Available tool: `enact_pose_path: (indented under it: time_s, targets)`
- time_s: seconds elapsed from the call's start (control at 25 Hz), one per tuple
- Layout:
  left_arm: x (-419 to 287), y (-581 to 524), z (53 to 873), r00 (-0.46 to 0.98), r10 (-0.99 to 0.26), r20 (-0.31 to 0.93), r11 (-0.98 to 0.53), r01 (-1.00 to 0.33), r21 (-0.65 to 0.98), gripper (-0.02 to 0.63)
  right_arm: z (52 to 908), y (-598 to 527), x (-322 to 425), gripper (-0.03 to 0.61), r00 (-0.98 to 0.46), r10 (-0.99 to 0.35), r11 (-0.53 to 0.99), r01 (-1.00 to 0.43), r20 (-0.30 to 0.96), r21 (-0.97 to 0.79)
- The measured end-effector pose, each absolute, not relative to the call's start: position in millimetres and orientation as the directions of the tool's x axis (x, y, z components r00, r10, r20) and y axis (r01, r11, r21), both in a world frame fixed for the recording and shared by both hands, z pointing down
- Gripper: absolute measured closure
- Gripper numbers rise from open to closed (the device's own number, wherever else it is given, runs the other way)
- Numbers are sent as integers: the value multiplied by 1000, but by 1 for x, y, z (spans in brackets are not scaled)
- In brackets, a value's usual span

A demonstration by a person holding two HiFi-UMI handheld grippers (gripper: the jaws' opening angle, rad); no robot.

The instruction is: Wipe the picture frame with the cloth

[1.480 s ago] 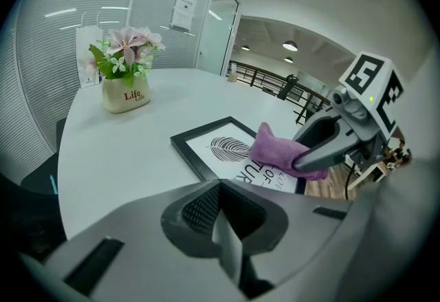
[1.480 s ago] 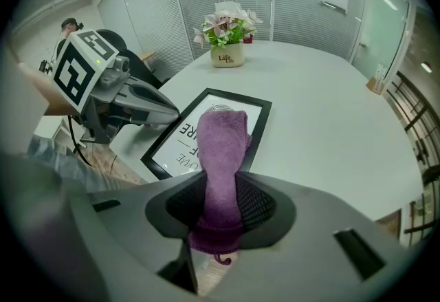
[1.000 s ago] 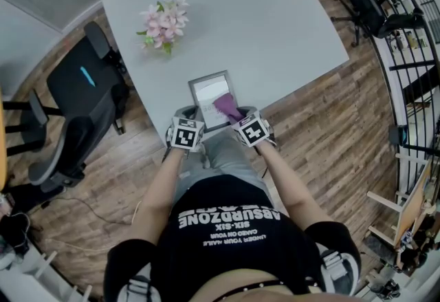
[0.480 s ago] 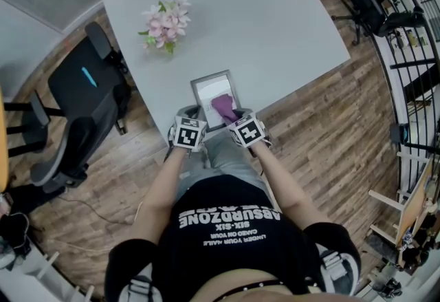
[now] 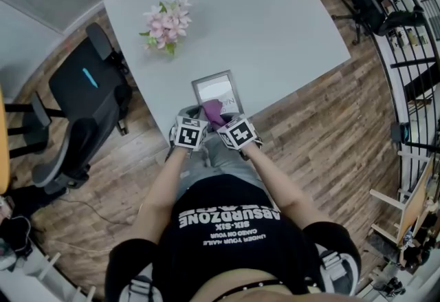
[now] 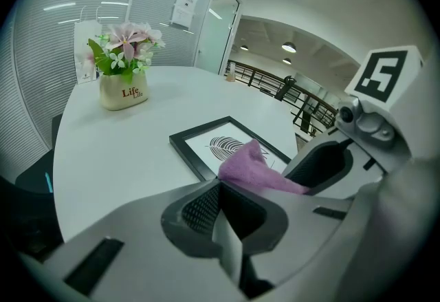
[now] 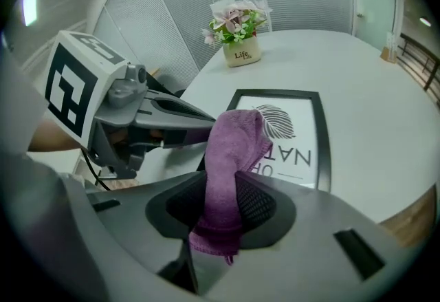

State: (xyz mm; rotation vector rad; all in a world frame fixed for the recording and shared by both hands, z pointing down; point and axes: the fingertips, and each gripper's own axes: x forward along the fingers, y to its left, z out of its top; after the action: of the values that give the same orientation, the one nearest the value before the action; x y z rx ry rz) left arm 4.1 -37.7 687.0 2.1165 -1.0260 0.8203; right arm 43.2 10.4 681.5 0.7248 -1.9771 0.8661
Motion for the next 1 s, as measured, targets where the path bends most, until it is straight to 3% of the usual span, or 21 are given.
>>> enact_pose_path:
  time_s: [0.12, 0.56, 1.0]
  targets:
    - [4, -37, 687, 502, -430, 750, -490, -828, 274, 598, 681, 16, 30, 445, -525, -155, 556, -747, 837, -366]
    - [5, -37, 687, 504, -432, 748, -494, -826, 272, 598, 683, 18, 30, 445, -538, -258, 603, -738, 802, -301]
    - [4, -37, 688, 501, -439, 746, -495, -828, 264, 598, 685, 19, 29, 445, -529, -231, 631, -720, 816, -289]
